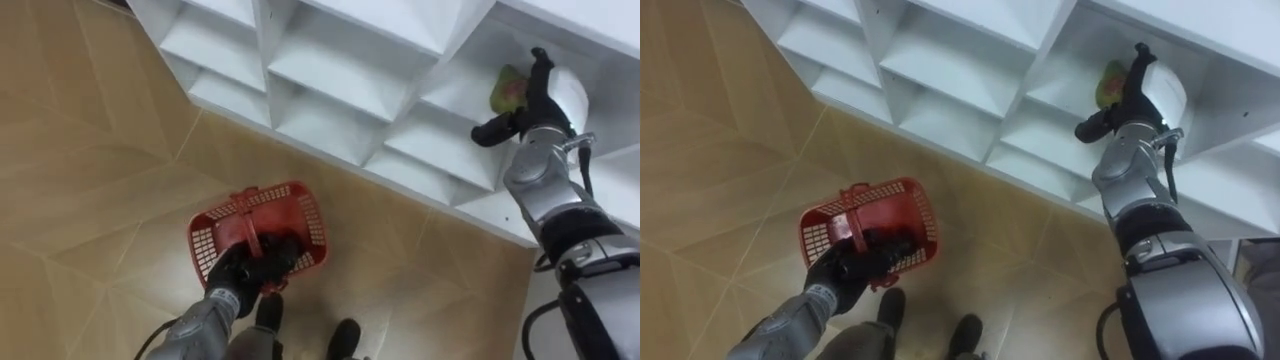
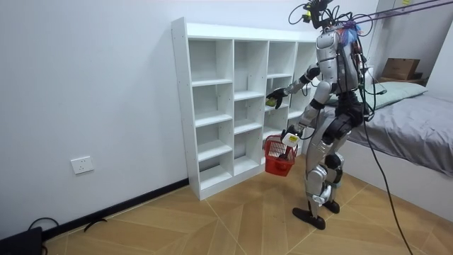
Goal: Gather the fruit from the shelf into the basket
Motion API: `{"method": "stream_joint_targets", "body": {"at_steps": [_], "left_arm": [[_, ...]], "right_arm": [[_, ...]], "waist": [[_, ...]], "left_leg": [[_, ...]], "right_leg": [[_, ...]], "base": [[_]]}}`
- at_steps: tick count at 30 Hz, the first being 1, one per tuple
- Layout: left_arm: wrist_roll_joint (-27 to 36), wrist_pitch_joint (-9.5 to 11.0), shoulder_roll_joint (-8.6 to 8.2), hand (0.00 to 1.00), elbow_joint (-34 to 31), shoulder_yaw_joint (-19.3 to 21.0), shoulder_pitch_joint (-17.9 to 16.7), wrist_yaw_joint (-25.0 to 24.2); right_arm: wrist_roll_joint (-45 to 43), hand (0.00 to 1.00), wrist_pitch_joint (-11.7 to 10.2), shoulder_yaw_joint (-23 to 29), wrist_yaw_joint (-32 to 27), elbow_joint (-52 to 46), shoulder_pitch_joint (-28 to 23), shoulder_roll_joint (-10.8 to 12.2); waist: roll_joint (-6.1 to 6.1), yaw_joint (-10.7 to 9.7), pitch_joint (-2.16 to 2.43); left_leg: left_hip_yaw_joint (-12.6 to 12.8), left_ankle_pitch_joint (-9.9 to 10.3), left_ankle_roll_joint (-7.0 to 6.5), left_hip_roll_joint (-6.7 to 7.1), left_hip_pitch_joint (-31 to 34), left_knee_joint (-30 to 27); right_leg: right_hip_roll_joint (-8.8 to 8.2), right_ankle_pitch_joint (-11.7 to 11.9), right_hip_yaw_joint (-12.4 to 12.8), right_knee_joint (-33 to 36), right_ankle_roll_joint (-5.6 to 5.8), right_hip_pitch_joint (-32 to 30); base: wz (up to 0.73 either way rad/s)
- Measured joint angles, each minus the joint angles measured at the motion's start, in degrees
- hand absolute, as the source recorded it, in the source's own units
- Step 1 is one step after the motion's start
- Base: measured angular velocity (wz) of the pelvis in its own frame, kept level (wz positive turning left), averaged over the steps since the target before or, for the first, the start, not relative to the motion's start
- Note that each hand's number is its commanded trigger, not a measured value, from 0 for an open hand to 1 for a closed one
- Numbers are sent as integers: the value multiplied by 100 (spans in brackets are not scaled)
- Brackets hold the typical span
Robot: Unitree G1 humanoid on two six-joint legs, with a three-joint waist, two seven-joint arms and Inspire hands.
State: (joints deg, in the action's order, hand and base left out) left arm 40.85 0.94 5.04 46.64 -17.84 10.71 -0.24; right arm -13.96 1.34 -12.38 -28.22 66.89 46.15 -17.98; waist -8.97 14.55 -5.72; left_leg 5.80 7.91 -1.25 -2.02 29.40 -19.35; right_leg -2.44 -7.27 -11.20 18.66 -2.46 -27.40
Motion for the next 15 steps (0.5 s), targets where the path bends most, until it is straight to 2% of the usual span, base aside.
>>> {"method": "stream_joint_targets", "body": {"at_steps": [3,4,5,6,15], "left_arm": [[1,36,-8,100,-1,-76,-18,-1],[0,40,1,100,-1,-118,-22,-1],[0,51,10,100,-2,-159,-36,-3],[0,58,9,100,-3,-160,-47,-4],[5,111,14,100,-29,-236,-105,-3]], "right_arm": [[-12,61,-3,1,-32,0,0,1],[-12,86,-4,3,-45,0,0,1],[-14,97,-4,12,-53,0,1,1],[-14,100,-5,15,-62,0,0,1],[-13,100,-45,14,-285,1,5,0]], "waist": [[0,0,0],[0,1,0],[0,2,0],[0,2,0],[1,12,-1]], "left_leg": [[0,-4,-5,1,0,0],[0,-5,-6,1,0,-1],[0,-4,-6,1,0,-2],[0,-4,-6,1,0,-2],[11,-4,-6,-1,0,4]], "right_leg": [[-1,0,1,1,0,0],[-1,0,1,2,0,0],[-1,0,3,2,0,0],[-1,0,3,1,0,0],[-1,0,6,1,0,-3]], "base": [[0],[0],[0],[0],[0]]}}
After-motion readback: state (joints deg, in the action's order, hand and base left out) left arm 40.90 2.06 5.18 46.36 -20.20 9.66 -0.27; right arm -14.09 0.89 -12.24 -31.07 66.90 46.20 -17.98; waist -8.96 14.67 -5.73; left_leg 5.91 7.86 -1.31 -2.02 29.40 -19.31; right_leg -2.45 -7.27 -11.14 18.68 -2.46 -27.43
